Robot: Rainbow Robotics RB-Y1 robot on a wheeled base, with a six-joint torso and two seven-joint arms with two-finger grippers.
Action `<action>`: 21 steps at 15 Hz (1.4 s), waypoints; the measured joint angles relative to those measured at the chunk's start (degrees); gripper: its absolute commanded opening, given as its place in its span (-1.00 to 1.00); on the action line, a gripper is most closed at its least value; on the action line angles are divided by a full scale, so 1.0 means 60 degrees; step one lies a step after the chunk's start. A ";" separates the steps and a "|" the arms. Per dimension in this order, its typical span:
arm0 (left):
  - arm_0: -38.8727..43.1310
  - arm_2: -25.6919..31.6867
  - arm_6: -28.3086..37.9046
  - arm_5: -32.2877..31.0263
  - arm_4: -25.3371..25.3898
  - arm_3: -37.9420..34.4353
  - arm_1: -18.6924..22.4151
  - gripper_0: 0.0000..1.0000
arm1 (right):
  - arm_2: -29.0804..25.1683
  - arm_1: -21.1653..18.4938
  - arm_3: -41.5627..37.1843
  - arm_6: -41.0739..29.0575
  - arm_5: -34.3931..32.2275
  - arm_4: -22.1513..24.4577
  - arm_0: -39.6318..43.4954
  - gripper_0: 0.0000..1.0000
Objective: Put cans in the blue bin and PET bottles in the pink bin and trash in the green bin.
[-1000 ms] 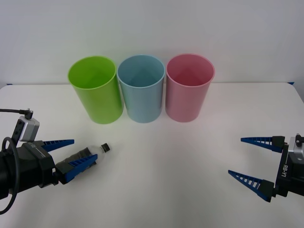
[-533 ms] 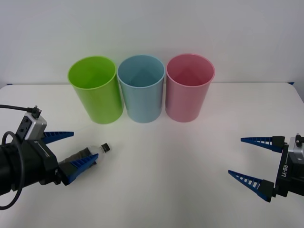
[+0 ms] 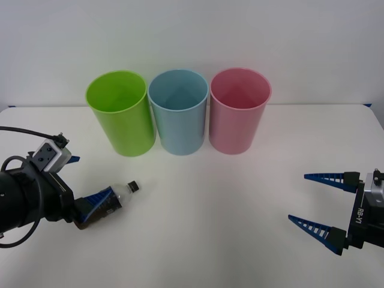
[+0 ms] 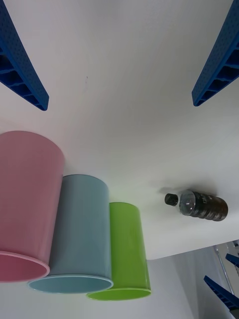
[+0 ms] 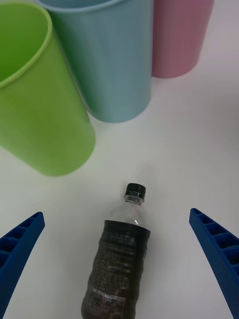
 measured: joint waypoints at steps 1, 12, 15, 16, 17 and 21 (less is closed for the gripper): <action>-0.0093 -0.0206 0.0622 0.0001 -0.0258 0.0036 0.0435 1.00 | 0.0000 0.0000 0.0000 0.0000 0.0000 0.0000 0.0000 1.00; -0.1361 -0.2812 0.3201 0.0574 -0.1066 0.1665 0.3980 1.00 | 0.0000 0.0000 0.0000 0.0000 0.0000 0.0000 0.0000 1.00; -0.1519 -0.3219 0.3191 0.0652 -0.1056 0.1890 0.4238 1.00 | 0.0000 0.0000 0.0000 0.0000 0.0000 0.0000 0.0000 1.00; -0.1525 -0.3376 0.3169 0.0681 -0.1006 0.1892 0.4390 1.00 | 0.0000 0.0000 0.0000 0.0000 0.0000 0.0000 0.0000 1.00; -0.1555 -0.3507 0.3102 0.0734 -0.0941 0.1883 0.4521 1.00 | 0.0000 0.0000 0.0000 0.0000 0.0000 0.0000 0.0000 1.00; -0.1742 -0.3771 0.2856 0.0764 -0.0724 0.1875 0.4658 1.00 | 0.0000 0.0000 0.0000 0.0000 0.0000 0.0000 0.0000 1.00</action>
